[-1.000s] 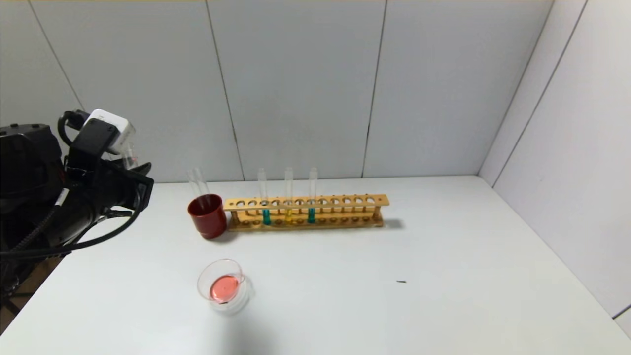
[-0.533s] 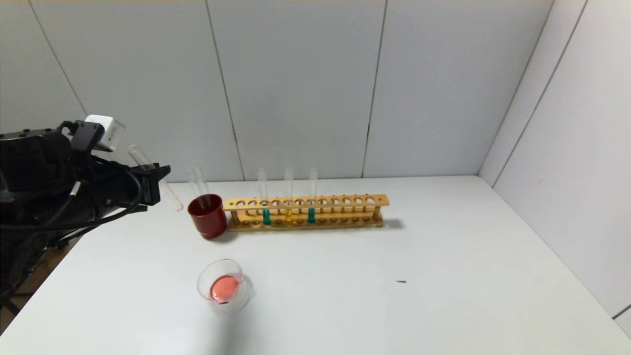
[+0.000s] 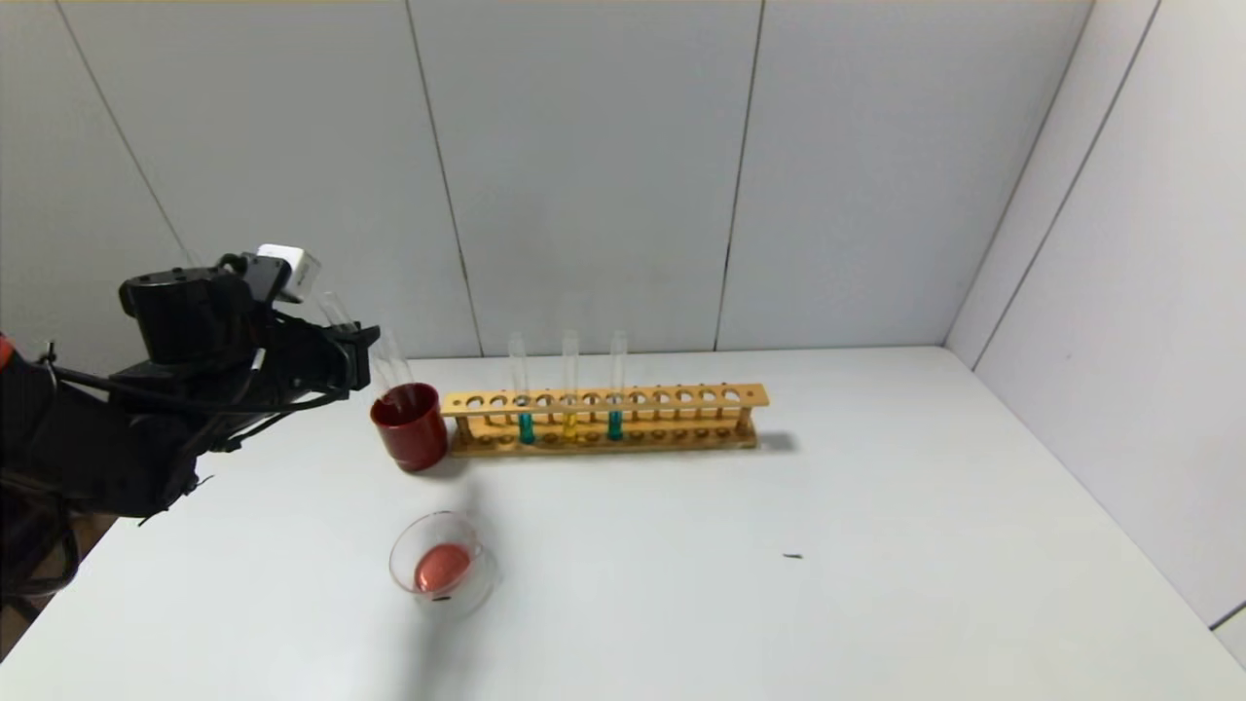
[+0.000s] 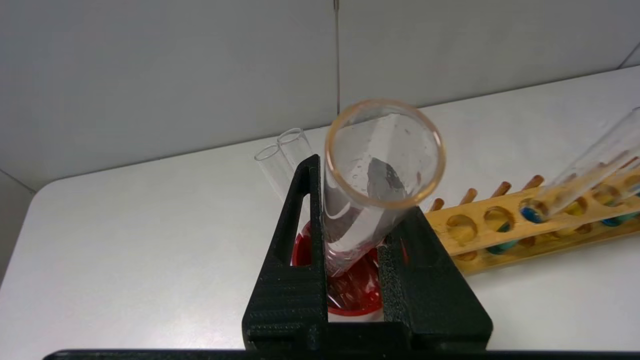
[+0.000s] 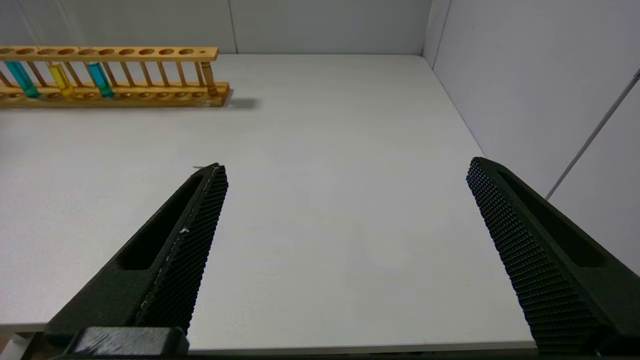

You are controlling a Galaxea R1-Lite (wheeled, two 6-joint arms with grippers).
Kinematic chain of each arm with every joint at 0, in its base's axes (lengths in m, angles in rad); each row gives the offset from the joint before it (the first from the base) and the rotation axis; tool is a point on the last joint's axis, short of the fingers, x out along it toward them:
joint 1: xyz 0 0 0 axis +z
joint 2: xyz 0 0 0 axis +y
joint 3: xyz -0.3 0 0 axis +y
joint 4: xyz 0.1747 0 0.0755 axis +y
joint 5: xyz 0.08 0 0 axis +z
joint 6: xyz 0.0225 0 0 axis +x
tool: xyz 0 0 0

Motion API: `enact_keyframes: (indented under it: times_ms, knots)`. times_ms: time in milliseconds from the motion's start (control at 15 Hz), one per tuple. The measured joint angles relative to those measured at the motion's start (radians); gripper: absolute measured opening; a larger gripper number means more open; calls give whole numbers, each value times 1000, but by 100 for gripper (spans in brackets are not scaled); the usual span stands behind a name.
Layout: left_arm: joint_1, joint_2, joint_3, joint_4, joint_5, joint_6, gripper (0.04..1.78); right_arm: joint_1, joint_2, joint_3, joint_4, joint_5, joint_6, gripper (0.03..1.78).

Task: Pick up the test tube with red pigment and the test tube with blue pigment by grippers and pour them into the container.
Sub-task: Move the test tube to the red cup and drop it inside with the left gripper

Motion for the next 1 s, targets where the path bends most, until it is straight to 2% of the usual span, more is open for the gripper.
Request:
enact_keyframes:
  times_ms: [400,1000]
  knots:
    - [-3,104,-38,-1,0,-1,33,0,0,0,0,0,0,175]
    - [-3,135,-36,-2,1,3,33,0,0,0,0,0,0,175]
